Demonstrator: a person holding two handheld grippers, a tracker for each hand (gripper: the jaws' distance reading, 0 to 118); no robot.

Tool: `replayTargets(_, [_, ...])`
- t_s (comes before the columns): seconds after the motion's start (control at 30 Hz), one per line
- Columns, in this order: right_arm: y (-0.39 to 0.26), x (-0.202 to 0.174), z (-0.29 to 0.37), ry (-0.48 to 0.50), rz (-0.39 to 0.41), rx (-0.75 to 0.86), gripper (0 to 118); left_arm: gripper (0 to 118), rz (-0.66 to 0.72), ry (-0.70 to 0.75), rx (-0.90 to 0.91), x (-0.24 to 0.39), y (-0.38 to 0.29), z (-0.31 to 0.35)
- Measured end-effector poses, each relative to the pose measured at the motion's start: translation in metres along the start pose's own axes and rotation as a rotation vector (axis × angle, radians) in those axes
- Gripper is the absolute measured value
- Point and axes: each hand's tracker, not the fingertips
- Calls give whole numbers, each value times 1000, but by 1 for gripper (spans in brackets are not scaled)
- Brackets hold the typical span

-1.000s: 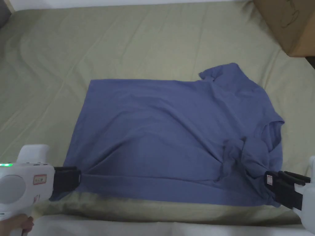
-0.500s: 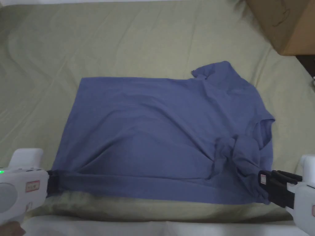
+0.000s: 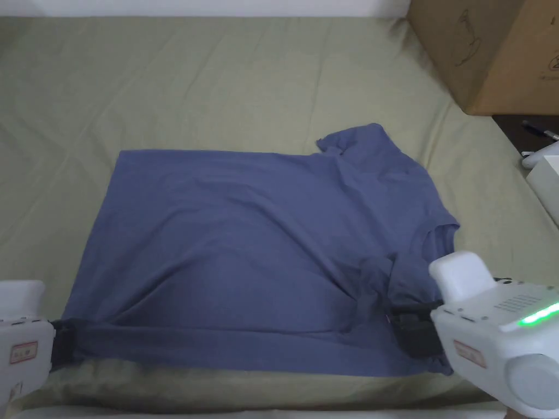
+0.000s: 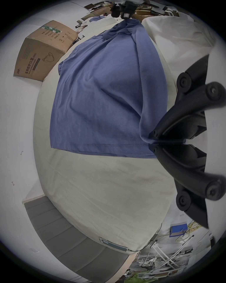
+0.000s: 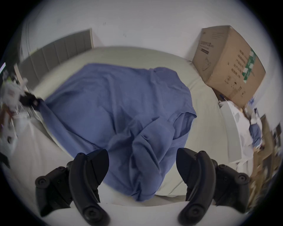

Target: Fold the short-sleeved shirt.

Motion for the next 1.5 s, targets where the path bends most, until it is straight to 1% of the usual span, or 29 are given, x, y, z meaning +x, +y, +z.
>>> replayTargets(0.03, [0,-2,-6,-15,33,-4,92,3,2,-1,-1,0,0,0])
replayTargets(0.07, [0,-4,-11,-23,55,-10,84,3,4,-2,-2,-2,1,-1])
replayTargets(0.1, [-1,-5,-16,-17,57,-18,65,3,5,-2,-6,-4,1,-1])
replayTargets(0.13, [-1,-6,-19,-6,44,-26,51,3,5,-2,-10,-4,1,-2])
replayTargets(0.23, [-11,-4,-31,81,13,-77,26,3,6,-2,-14,-5,3,-4])
replayTargets(0.27, [-14,-3,-34,80,-2,-103,12,3,6,-1,-16,-5,3,-5])
replayTargets(0.3, [-16,-3,-33,57,-11,-107,3,3,5,0,-20,-5,4,-5])
replayTargets(0.33, [-19,-1,-29,29,-39,-77,2,3,3,1,-23,-3,4,-3])
replayTargets(0.4, [-20,13,-25,86,-128,-71,2,3,-2,2,-21,-2,7,-1])
replayTargets(0.43, [-21,18,-23,91,-179,-56,2,3,-4,1,-21,-2,9,0])
replayTargets(0.47, [-21,23,-20,83,-206,-46,2,3,-6,1,-22,-2,12,1])
replayTargets(0.6, [-11,45,-6,72,-228,-10,2,3,1,-14,1,-2,30,6])
replayTargets(0.63, [-2,48,-1,67,-244,10,2,3,2,-24,6,-3,38,6])
replayTargets(0.73, [23,77,-3,75,-303,60,2,3,-10,-31,27,-5,66,-3])
replayTargets(0.77, [33,84,-6,64,-310,66,2,3,-22,-26,32,-5,77,-8])
replayTargets(0.87, [61,109,-27,48,-298,82,2,3,-56,-14,40,0,114,-27])
replayTargets(0.97, [83,127,-63,65,-326,55,2,3,-66,-33,4,6,150,-62])
replayTargets(1.0, [87,131,-77,59,-341,40,2,3,-99,-21,-15,15,158,-74])
replayTargets(1.1, [90,134,-119,52,-355,-30,2,3,-137,2,-87,24,173,-114])
replayTargets(1.13, [89,133,-130,52,-364,-59,2,3,-129,6,-112,23,176,-125])
replayTargets(1.2, [85,129,-142,63,-361,-74,2,4,-143,0,-112,23,176,-135])
replayTargets(1.23, [84,127,-142,57,-360,-73,2,7,-145,4,-102,23,174,-133])
replayTargets(1.27, [82,126,-142,56,-355,-67,3,11,-143,-1,-84,19,171,-129])
replayTargets(1.3, [81,125,-140,54,-348,-59,16,27,-143,9,-77,17,170,-126])
replayTargets(1.33, [81,124,-136,46,-345,-56,38,49,-147,44,-70,15,171,-122])
replayTargets(1.37, [82,123,-133,31,-344,-61,63,75,-149,69,-62,11,171,-117])
replayTargets(1.4, [83,122,-127,27,-341,-62,90,106,-137,74,-57,4,170,-116])
replayTargets(1.43, [83,122,-117,27,-338,-39,94,112,-91,62,-26,-3,168,-107])
replayTargets(1.5, [83,119,-93,27,-339,19,92,112,-25,-4,28,-14,159,-83])
